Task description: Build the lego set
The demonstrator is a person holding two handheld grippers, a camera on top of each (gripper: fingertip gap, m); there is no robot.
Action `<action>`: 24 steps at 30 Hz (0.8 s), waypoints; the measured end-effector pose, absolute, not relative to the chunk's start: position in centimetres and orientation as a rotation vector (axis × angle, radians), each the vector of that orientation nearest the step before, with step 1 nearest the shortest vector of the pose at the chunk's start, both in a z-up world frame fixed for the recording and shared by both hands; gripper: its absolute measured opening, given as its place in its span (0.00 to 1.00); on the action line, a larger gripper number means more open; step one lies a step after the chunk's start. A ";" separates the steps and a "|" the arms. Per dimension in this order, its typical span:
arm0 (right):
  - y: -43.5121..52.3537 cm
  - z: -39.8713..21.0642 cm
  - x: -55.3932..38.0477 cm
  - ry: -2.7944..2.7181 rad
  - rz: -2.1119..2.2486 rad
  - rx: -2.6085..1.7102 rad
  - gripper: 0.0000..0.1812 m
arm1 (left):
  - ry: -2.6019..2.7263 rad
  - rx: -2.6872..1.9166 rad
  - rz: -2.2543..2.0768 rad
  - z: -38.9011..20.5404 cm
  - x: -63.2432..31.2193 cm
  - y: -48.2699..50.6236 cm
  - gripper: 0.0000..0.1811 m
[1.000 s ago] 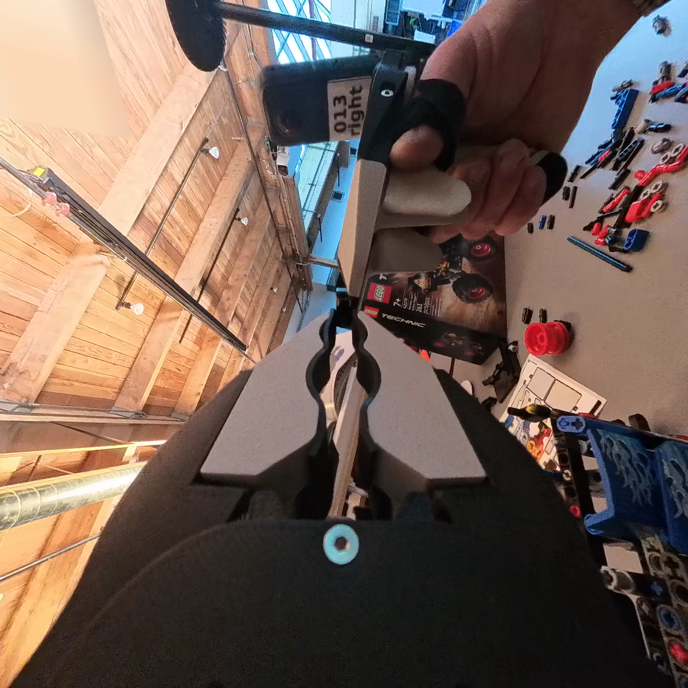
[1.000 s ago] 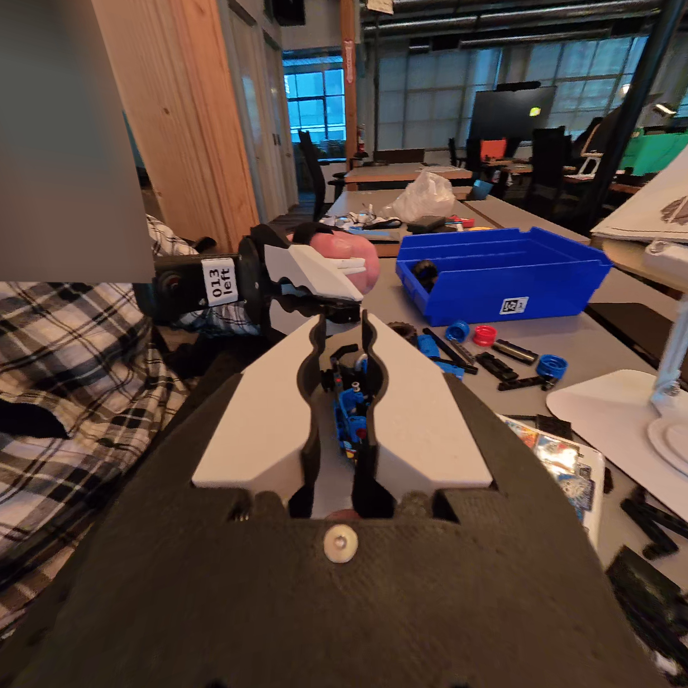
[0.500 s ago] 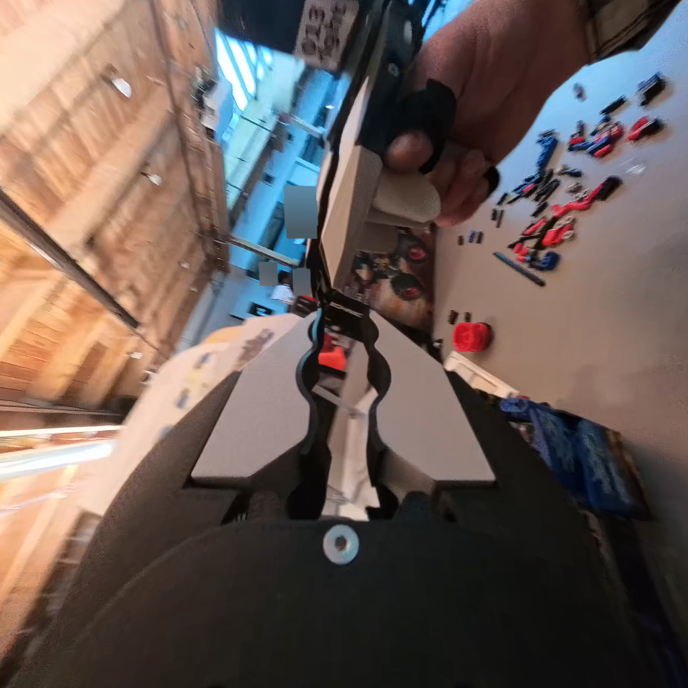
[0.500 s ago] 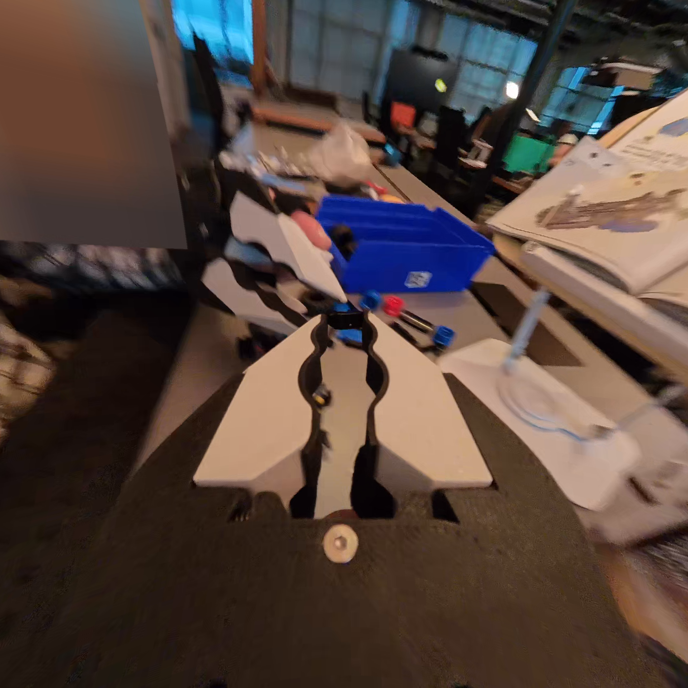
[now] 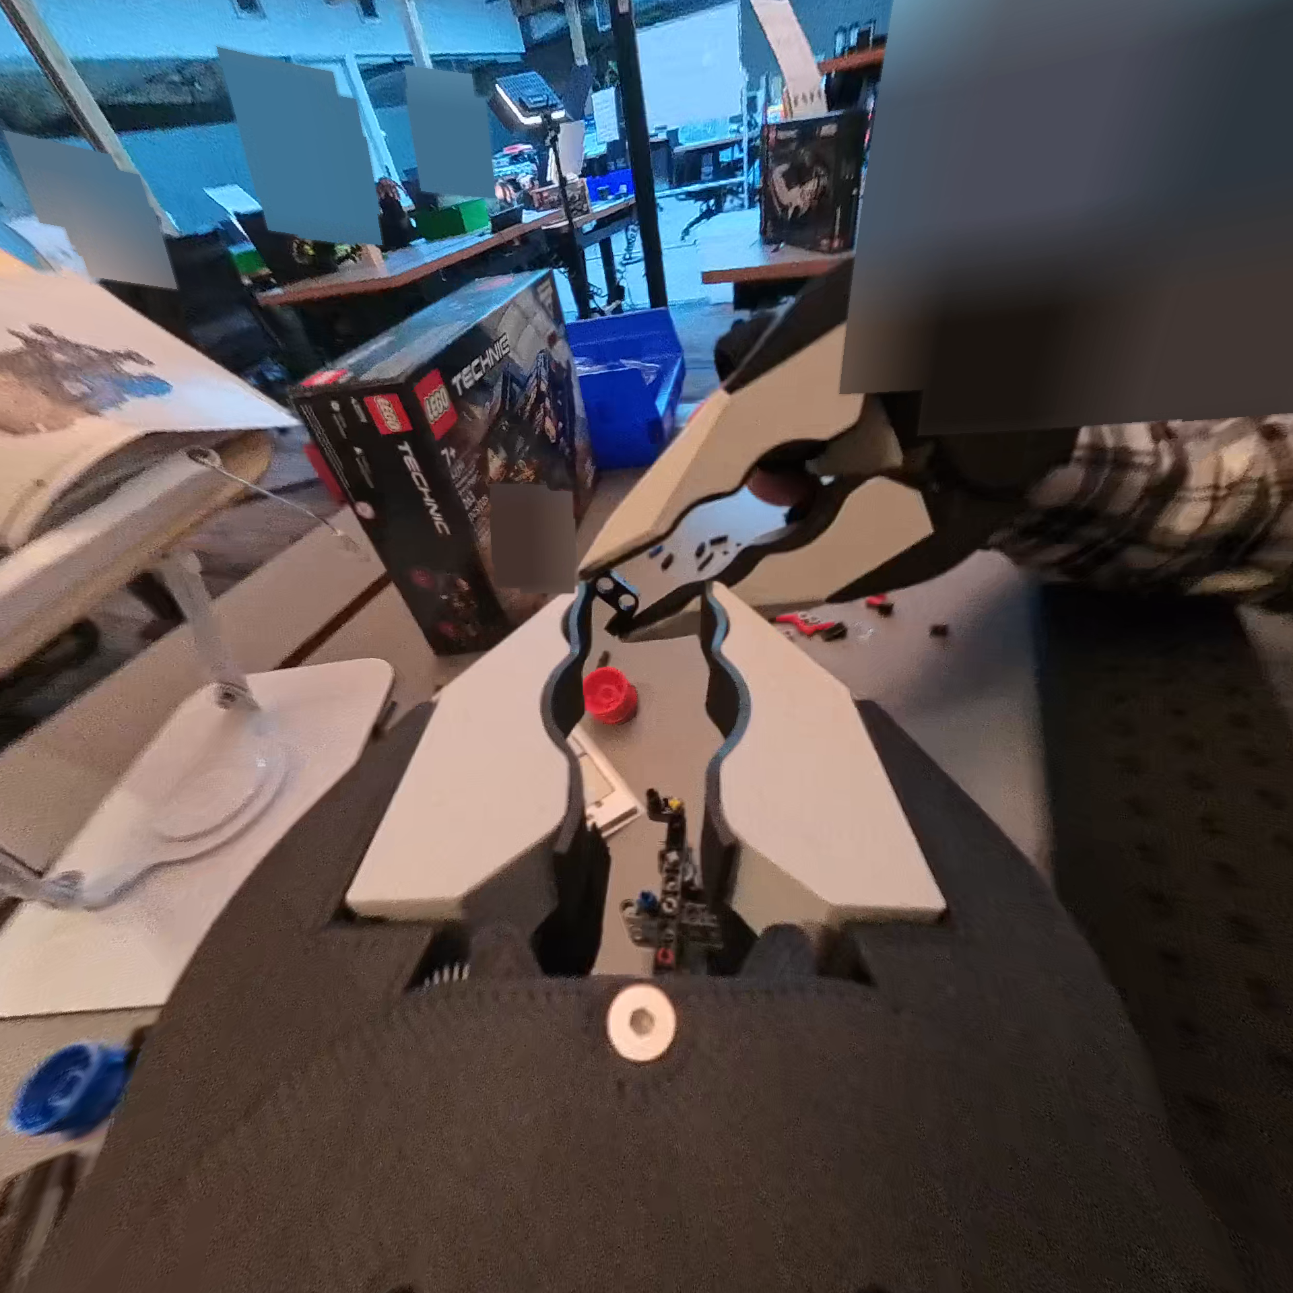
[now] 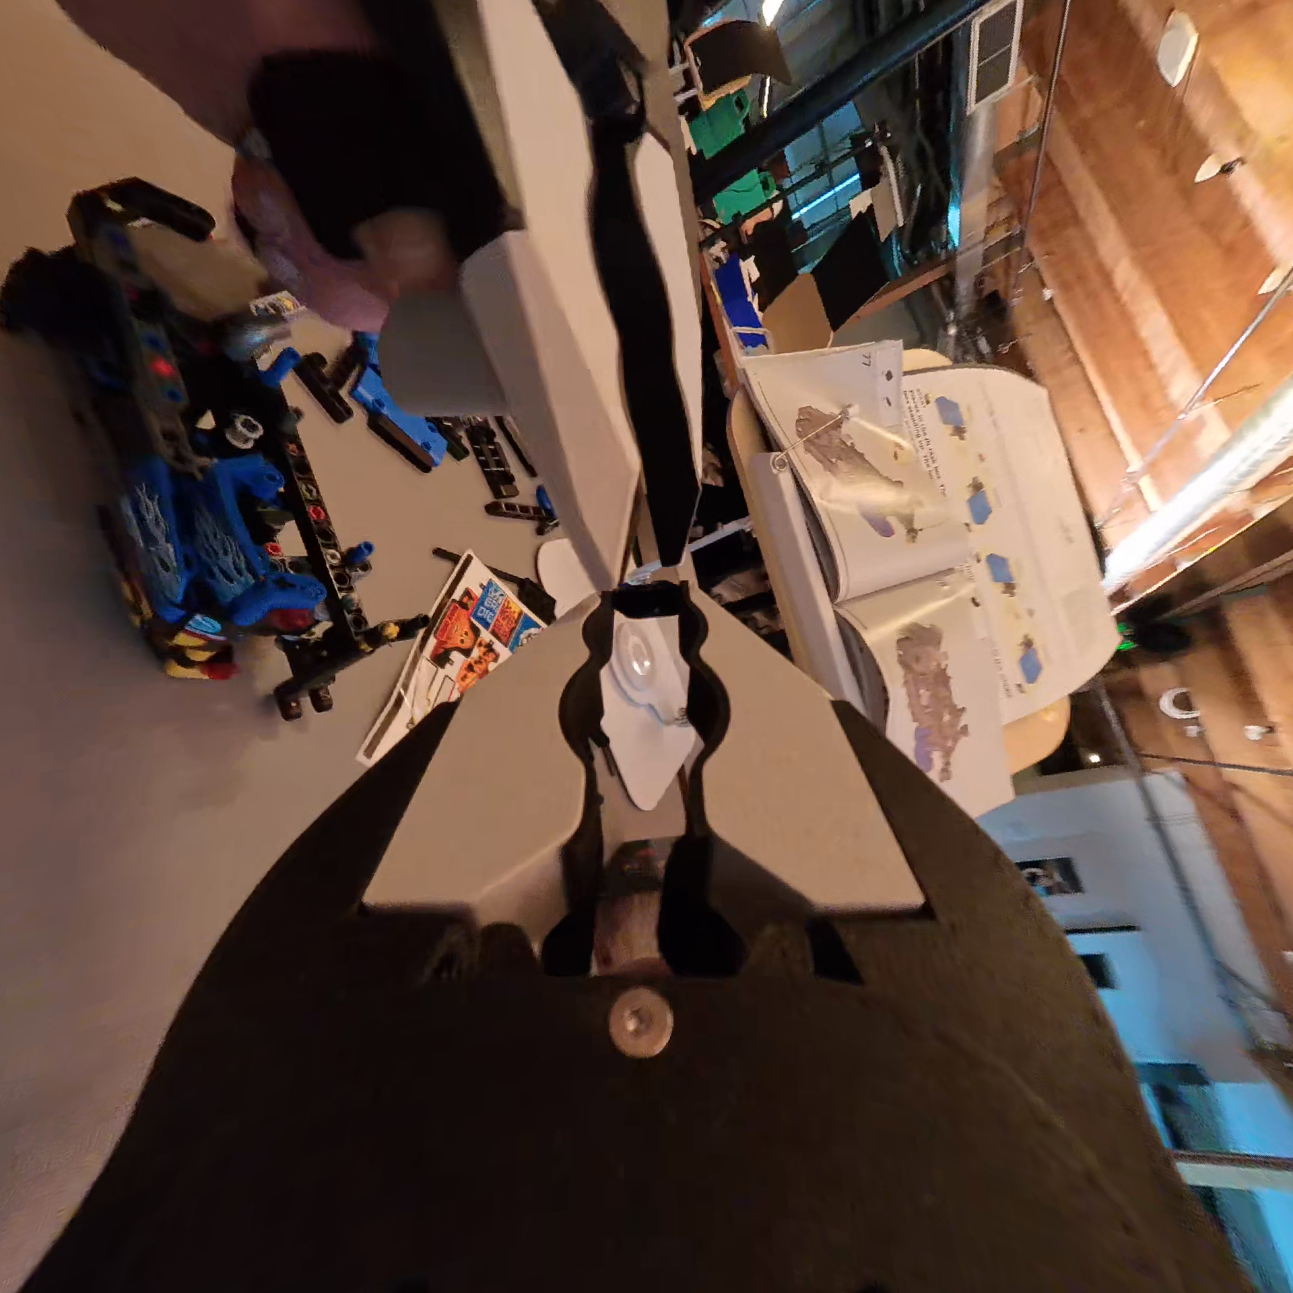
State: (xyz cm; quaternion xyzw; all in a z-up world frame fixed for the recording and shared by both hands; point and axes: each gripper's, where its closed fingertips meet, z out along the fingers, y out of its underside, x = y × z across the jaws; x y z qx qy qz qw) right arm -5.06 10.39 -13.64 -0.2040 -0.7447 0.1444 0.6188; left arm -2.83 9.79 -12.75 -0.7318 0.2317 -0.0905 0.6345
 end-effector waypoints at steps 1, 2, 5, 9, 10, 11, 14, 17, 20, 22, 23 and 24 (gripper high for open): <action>10.2 -13.6 -5.1 -1.708 0.313 -0.450 0.09 | 0.511 -1.688 -0.247 -12.8 -2.9 9.8 0.16; 10.1 -13.5 -5.1 -1.699 0.286 -0.432 0.09 | 0.492 -1.704 -0.273 -13.0 -3.0 9.8 0.16; 10.2 -13.4 -5.2 -1.681 0.191 -0.388 0.09 | 0.445 -1.726 -0.339 -13.2 -3.2 9.9 0.16; 9.9 -13.1 -5.1 -1.653 0.149 -0.346 0.09 | 0.391 -1.724 -0.465 -13.2 -3.2 9.8 0.17; 9.9 -13.0 -5.1 -1.652 0.143 -0.341 0.09 | 0.383 -1.720 -0.500 -13.1 -3.1 9.7 0.16; 9.7 -13.0 -5.1 -1.651 0.138 -0.328 0.09 | 0.376 -1.719 -0.531 -13.1 -3.0 9.7 0.15; 9.3 -12.8 -5.0 -1.635 0.115 -0.295 0.09 | 0.354 -1.703 -0.596 -12.8 -3.1 9.5 0.12; 8.6 -12.6 -5.0 -1.626 0.139 -0.272 0.08 | 0.346 -1.687 -0.633 -12.6 -2.9 9.4 0.11; 8.0 -12.5 -5.0 -1.622 0.160 -0.263 0.08 | 0.349 -1.689 -0.651 -12.8 -2.6 9.5 0.09; 7.9 -12.3 -4.9 -1.621 0.207 -0.280 0.08 | 0.352 -1.676 -0.666 -12.7 -2.6 9.4 0.08; 7.9 -12.2 -4.8 -1.619 0.236 -0.288 0.08 | 0.350 -1.669 -0.683 -12.5 -2.5 9.3 0.08; 7.8 -12.0 -4.8 -1.617 0.261 -0.293 0.08 | 0.351 -1.660 -0.700 -12.3 -2.4 9.3 0.08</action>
